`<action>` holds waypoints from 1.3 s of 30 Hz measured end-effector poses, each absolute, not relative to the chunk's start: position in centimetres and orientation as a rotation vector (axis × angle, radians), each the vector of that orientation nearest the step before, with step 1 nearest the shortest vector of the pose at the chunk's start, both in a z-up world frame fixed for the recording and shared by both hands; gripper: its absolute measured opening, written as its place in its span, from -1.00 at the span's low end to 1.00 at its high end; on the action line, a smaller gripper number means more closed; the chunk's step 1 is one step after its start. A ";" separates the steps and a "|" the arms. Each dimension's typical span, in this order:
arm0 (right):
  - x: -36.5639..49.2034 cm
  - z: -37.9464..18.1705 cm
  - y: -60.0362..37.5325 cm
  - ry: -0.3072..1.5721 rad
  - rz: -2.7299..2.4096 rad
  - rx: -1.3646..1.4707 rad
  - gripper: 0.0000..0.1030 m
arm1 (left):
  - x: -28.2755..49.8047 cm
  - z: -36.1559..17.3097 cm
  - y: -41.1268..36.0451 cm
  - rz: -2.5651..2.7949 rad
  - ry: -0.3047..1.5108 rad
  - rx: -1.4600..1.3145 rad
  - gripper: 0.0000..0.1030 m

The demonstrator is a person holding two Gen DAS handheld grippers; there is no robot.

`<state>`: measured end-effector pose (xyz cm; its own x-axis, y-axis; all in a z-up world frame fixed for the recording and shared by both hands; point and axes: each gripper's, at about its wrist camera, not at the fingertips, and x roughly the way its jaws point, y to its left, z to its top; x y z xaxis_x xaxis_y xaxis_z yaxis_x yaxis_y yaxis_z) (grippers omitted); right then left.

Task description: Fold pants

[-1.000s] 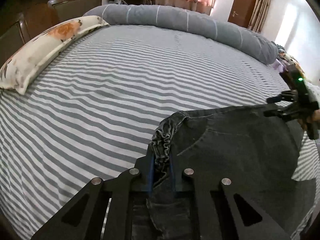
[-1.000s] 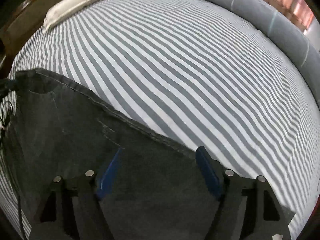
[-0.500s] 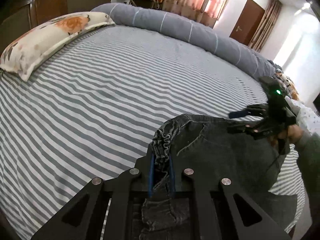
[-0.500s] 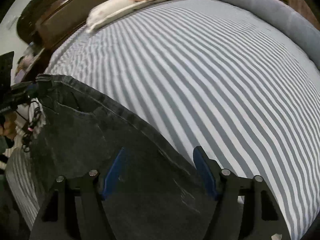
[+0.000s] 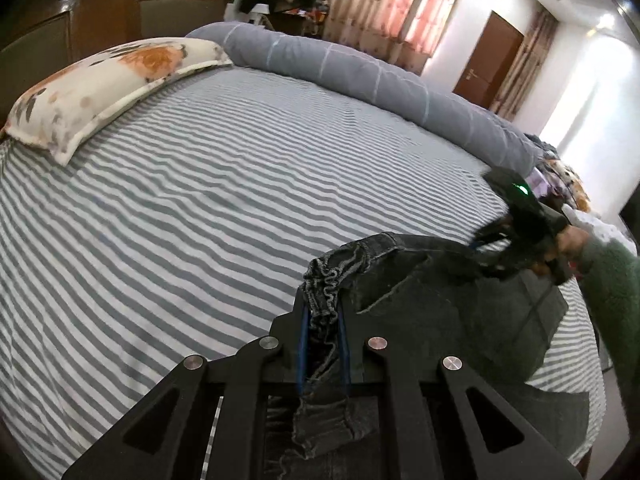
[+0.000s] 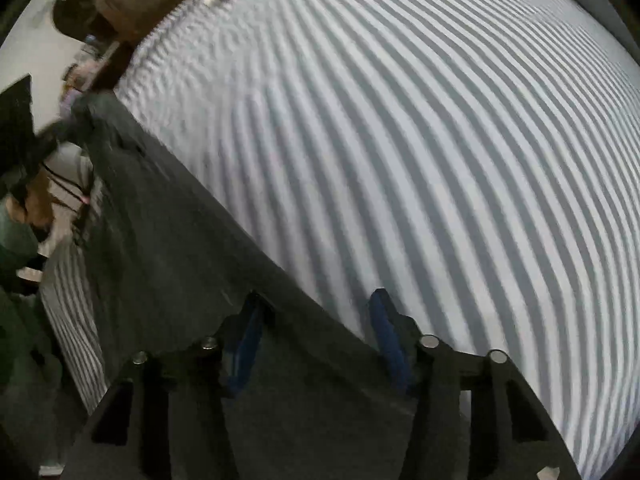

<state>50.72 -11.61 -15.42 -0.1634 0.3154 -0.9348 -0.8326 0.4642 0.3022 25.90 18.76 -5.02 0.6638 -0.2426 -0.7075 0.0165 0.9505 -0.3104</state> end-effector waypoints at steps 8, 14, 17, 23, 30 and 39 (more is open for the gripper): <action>52.9 -15.2 -22.1 1.415 0.812 -0.500 -0.49 | 26.0 -5.0 18.6 -0.123 0.837 -0.285 -0.75; 53.0 -15.3 -24.9 1.372 0.746 -0.487 -0.46 | 26.6 -5.7 18.2 -0.083 0.856 -0.279 -0.75; 51.6 -15.6 -24.0 1.339 0.741 -0.539 -0.45 | 26.9 -5.9 17.8 -0.068 0.865 -0.256 -0.75; 48.2 -14.8 -22.3 1.267 0.674 -0.597 -0.87 | 27.7 -6.6 17.3 -0.058 0.915 -0.220 -0.75; 42.6 -10.2 -22.8 1.175 0.525 -0.589 -0.93 | 28.3 -4.9 16.2 -0.172 0.967 -0.035 -0.75; 29.5 -4.6 -25.2 1.160 0.392 -0.523 -0.93 | 23.6 -0.7 16.6 -0.367 0.968 0.095 -0.75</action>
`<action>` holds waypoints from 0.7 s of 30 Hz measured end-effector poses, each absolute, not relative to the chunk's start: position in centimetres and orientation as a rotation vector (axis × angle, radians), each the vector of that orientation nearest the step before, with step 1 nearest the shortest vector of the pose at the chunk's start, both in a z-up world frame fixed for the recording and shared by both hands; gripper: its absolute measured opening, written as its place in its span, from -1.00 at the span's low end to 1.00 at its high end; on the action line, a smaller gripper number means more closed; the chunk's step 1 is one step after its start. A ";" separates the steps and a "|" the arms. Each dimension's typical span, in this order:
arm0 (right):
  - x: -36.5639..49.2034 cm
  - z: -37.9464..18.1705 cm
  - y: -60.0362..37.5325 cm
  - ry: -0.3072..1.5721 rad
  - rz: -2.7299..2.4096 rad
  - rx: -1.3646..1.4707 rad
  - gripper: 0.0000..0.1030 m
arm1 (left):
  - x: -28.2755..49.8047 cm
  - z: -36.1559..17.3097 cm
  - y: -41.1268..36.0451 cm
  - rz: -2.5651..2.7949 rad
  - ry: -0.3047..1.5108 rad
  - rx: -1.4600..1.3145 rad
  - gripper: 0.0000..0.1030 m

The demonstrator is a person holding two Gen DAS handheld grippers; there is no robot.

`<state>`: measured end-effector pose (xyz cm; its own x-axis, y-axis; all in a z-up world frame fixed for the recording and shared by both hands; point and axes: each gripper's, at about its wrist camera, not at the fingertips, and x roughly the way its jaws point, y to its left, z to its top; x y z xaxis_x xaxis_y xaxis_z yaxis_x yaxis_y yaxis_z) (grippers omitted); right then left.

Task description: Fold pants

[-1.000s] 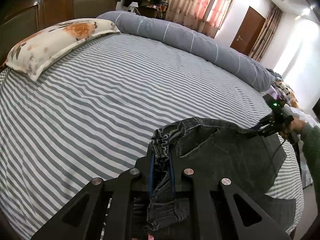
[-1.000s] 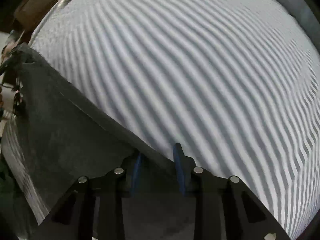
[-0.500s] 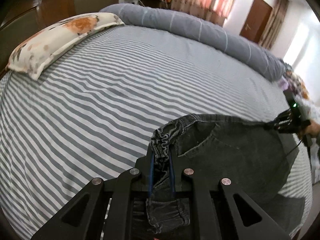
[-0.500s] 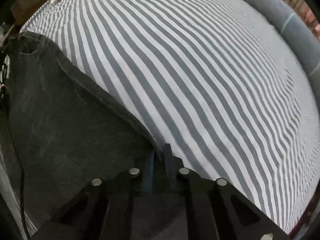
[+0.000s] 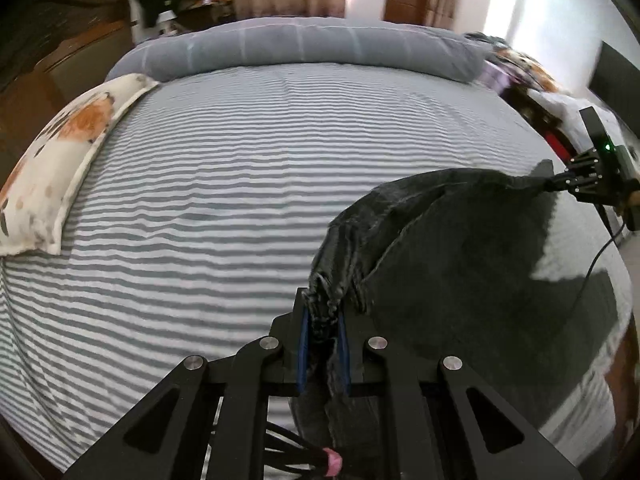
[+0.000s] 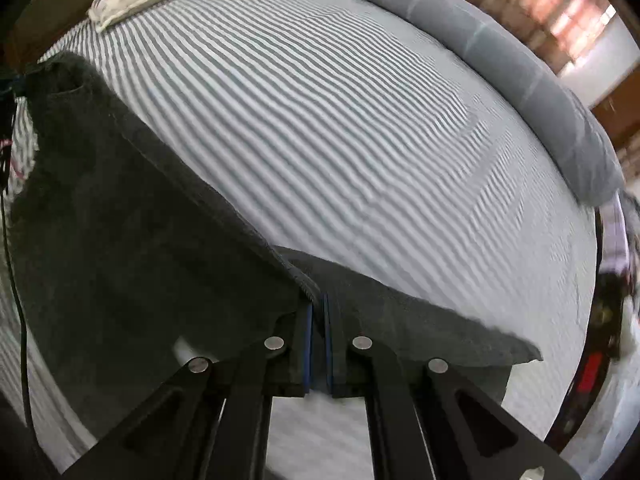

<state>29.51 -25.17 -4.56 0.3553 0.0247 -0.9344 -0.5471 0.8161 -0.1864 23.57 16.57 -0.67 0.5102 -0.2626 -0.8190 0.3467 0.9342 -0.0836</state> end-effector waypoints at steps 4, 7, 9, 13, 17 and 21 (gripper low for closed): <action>24.1 -3.8 -26.6 1.153 0.356 -0.458 -0.94 | 20.5 0.3 16.4 -0.403 0.953 0.109 -0.75; 19.5 -4.1 -26.6 1.158 0.340 -0.407 -0.94 | 18.0 0.4 16.6 -0.407 0.954 0.102 -0.75; 17.1 -4.8 -26.9 1.166 0.330 -0.373 -0.94 | 16.4 0.1 17.1 -0.407 0.965 0.068 -0.75; 13.6 -6.3 -27.5 1.189 0.322 -0.318 -0.94 | 13.4 -0.9 17.4 -0.392 0.984 0.055 -0.75; 8.4 -8.6 -27.8 1.218 0.320 -0.265 -0.94 | 10.9 -2.7 17.4 -0.381 1.025 0.060 -0.74; 5.8 -11.1 -27.6 1.256 0.315 -0.203 -0.94 | 9.5 -5.0 17.3 -0.355 1.064 0.064 -0.73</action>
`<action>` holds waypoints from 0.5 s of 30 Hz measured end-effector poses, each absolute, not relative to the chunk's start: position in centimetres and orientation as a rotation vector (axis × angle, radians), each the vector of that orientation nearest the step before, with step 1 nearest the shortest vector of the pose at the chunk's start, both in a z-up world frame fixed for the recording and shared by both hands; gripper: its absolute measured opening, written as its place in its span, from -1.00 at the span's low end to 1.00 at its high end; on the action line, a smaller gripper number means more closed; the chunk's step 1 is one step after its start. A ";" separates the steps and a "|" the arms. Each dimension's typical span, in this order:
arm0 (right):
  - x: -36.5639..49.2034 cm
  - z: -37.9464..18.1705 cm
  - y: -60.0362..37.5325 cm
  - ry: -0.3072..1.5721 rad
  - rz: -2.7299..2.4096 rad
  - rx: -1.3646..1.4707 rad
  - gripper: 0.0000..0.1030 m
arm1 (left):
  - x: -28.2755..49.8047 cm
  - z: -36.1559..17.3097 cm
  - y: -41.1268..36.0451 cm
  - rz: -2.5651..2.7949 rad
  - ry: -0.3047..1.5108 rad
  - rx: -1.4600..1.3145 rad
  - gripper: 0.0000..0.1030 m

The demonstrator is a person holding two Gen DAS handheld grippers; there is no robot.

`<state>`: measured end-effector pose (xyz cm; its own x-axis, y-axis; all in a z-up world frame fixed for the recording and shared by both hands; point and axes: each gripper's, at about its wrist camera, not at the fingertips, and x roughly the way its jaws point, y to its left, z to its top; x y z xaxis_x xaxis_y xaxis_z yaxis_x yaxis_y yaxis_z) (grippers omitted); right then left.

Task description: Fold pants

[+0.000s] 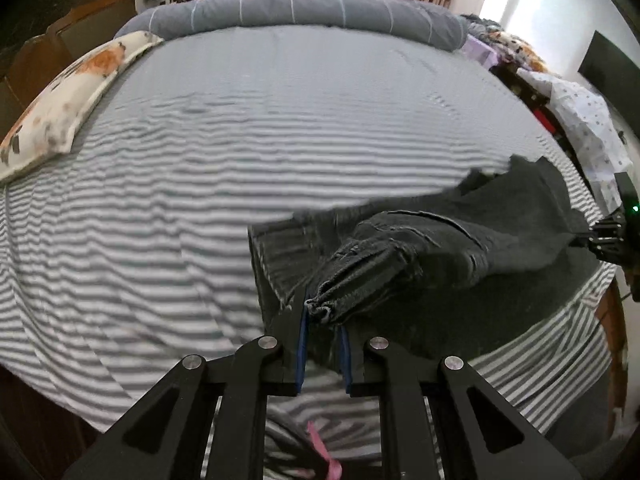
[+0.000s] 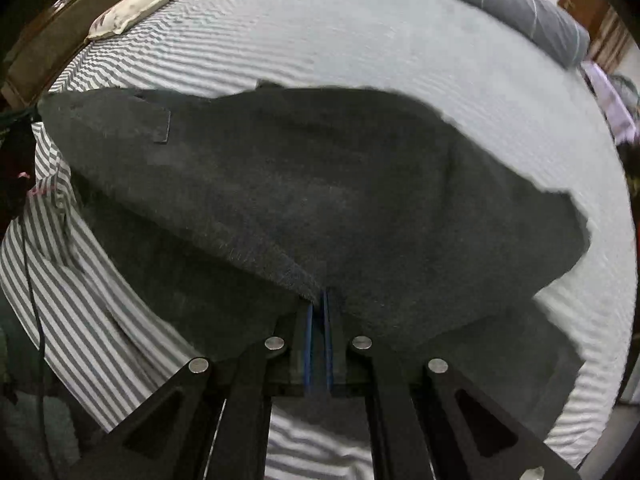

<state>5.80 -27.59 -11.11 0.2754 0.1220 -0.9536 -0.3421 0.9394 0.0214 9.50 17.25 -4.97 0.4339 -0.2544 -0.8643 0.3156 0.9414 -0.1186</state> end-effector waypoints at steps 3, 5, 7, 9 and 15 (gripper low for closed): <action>5.2 -12.9 -27.4 1.278 0.298 -0.184 -0.93 | 8.9 -6.3 17.0 -0.337 1.093 0.054 -0.71; 5.5 -14.0 -27.0 1.290 0.272 -0.165 -0.90 | 8.4 -7.3 17.1 -0.315 1.118 0.040 -0.69; 5.6 -14.6 -26.9 1.291 0.255 -0.156 -0.84 | 8.2 -8.4 17.0 -0.290 1.147 0.041 -0.65; 5.7 -15.0 -27.0 1.292 0.229 -0.117 -0.77 | 8.1 -9.5 17.1 -0.261 1.185 0.042 -0.63; 5.2 -13.8 -27.7 1.260 0.204 -0.013 -0.17 | 7.9 -10.5 18.3 -0.224 1.254 -0.089 -0.59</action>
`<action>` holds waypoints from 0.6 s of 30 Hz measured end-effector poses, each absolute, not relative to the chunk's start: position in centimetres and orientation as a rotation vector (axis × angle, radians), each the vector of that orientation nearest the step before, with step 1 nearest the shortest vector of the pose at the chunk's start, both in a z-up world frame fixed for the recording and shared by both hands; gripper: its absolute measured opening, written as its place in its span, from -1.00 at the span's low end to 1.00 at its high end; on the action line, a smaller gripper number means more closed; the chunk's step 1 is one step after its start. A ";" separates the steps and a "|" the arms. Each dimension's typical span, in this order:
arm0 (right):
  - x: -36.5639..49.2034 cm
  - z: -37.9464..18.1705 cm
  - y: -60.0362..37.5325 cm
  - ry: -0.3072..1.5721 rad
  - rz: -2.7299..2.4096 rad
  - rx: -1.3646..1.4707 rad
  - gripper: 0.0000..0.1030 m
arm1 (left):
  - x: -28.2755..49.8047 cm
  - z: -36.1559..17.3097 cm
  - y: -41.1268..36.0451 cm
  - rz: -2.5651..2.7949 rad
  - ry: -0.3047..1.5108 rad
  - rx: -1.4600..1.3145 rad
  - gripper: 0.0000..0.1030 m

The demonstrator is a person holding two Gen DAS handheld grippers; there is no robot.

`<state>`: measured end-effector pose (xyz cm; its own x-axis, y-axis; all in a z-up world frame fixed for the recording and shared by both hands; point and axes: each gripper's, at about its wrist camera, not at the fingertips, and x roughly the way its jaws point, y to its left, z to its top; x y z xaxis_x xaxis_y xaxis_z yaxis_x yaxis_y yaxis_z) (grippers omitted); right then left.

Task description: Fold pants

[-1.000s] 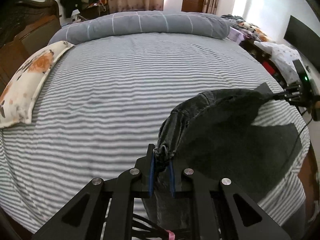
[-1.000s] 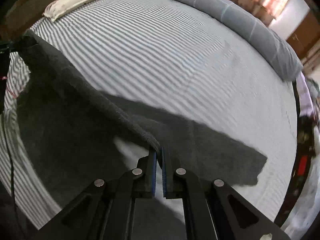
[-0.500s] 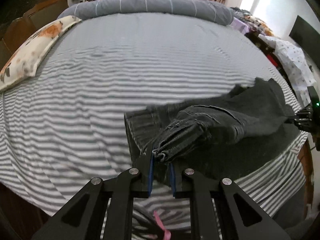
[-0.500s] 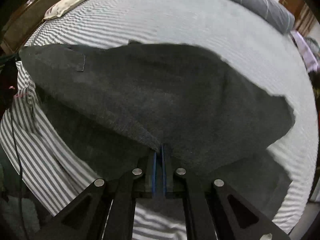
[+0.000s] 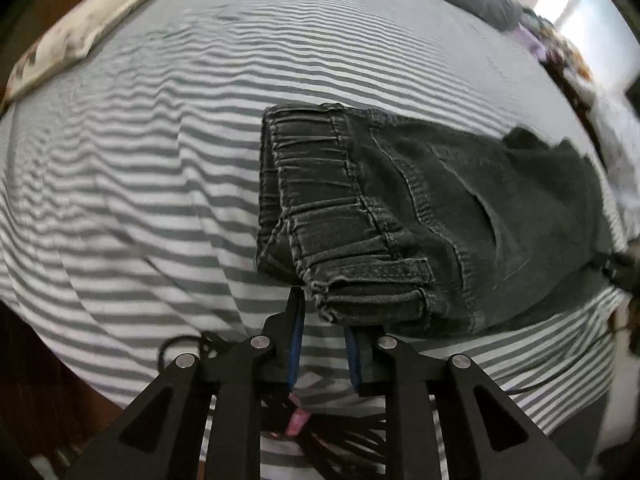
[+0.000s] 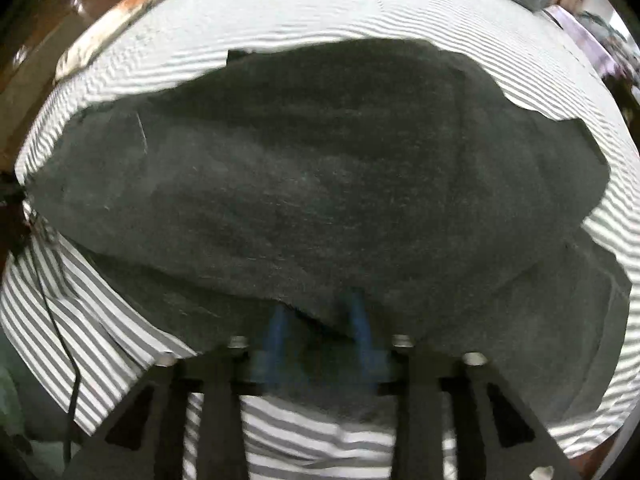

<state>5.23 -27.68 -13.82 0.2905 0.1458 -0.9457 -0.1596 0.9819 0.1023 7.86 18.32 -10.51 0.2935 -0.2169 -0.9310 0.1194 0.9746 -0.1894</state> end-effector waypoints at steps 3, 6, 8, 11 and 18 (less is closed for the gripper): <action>3.9 -12.7 -28.0 1.224 0.199 0.010 -0.16 | 7.2 -10.2 19.4 -0.239 1.266 -0.209 -0.35; 2.1 -11.6 -27.9 1.194 0.206 0.068 -0.14 | 6.4 -10.0 20.1 -0.260 1.264 -0.300 -0.04; 0.9 -11.1 -28.3 1.173 0.218 0.153 -0.13 | 5.7 -10.2 20.5 -0.276 1.265 -0.404 0.01; -1.1 -10.9 -28.8 1.148 0.231 0.253 -0.11 | 4.9 -11.1 21.6 -0.319 1.256 -0.605 0.16; -1.1 -11.5 -27.9 1.141 0.231 0.356 -0.11 | 4.8 -13.7 22.5 -0.279 1.251 -0.797 0.17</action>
